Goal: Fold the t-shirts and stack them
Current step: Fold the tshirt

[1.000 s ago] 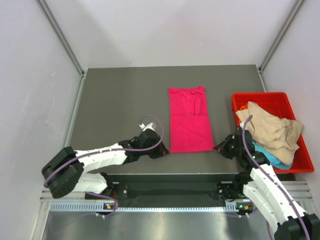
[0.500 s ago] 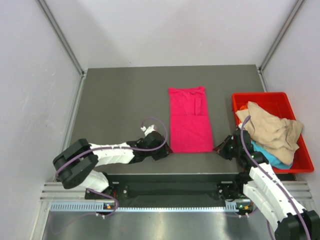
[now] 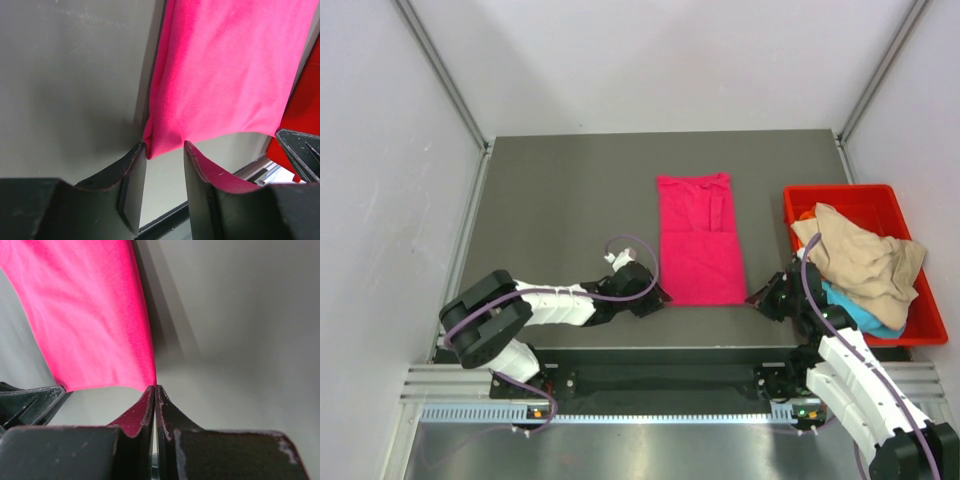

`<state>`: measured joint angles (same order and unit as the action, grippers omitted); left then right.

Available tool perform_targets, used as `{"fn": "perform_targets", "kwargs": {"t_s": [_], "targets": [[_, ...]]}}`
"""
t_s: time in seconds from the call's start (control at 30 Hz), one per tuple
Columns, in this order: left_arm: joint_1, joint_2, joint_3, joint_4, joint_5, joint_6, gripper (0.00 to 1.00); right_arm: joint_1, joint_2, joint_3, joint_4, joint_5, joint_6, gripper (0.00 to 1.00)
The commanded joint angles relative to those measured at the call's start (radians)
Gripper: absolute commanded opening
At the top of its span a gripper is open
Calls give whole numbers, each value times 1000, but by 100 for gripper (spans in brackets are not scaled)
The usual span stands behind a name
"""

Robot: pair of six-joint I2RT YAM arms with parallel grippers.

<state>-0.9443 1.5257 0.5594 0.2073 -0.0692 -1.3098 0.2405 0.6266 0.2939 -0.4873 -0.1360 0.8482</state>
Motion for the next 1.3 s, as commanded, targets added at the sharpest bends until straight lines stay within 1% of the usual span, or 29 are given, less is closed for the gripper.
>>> {"fn": "perform_targets", "kwargs": {"t_s": [0.0, 0.2, 0.27, 0.33, 0.37, 0.43, 0.53, 0.57, 0.67, 0.77, 0.83, 0.97, 1.1, 1.23, 1.27], "targets": [[-5, 28, -6, -65, -50, 0, 41, 11, -11, -1, 23, -4, -1, 0], [-5, 28, -4, -71, -70, 0, 38, 11, -5, 1, 27, -2, -3, 0], [-5, 27, -4, -65, -70, 1, 27, 11, -4, -1, 27, -2, -5, 0], [-5, 19, -4, -60, -69, 12, 5, 11, -5, 2, 26, -2, -6, 0], [-5, 5, 0, -71, -69, 18, 0, 11, -7, 5, 15, -2, -11, 0], [-7, -18, 25, -120, -73, 36, 0, 11, -18, 23, -10, 9, -17, 0], [-27, -93, 37, -170, -98, 41, 0, 13, -47, 47, -60, 32, -32, 0], [-37, -131, 39, -178, -103, 40, 0, 13, -53, 50, -74, 35, -35, 0], [-45, -177, 34, -181, -92, 30, 0, 14, -71, 62, -82, 30, -38, 0], [-44, -188, 53, -172, -57, 49, 0, 13, -70, 86, -73, 30, -49, 0], [-44, -184, 95, -195, -47, 69, 0, 13, -41, 126, -66, 32, -54, 0], [-39, -170, 166, -253, -78, 86, 0, 13, 15, 200, -77, 58, -70, 0], [-5, -165, 200, -261, -83, 119, 0, 13, 44, 251, -56, 76, -74, 0], [50, -139, 266, -272, -52, 171, 0, 14, 151, 338, -1, 85, -92, 0], [80, -116, 305, -278, -44, 182, 0, 13, 172, 356, 7, 94, -98, 0]]}}
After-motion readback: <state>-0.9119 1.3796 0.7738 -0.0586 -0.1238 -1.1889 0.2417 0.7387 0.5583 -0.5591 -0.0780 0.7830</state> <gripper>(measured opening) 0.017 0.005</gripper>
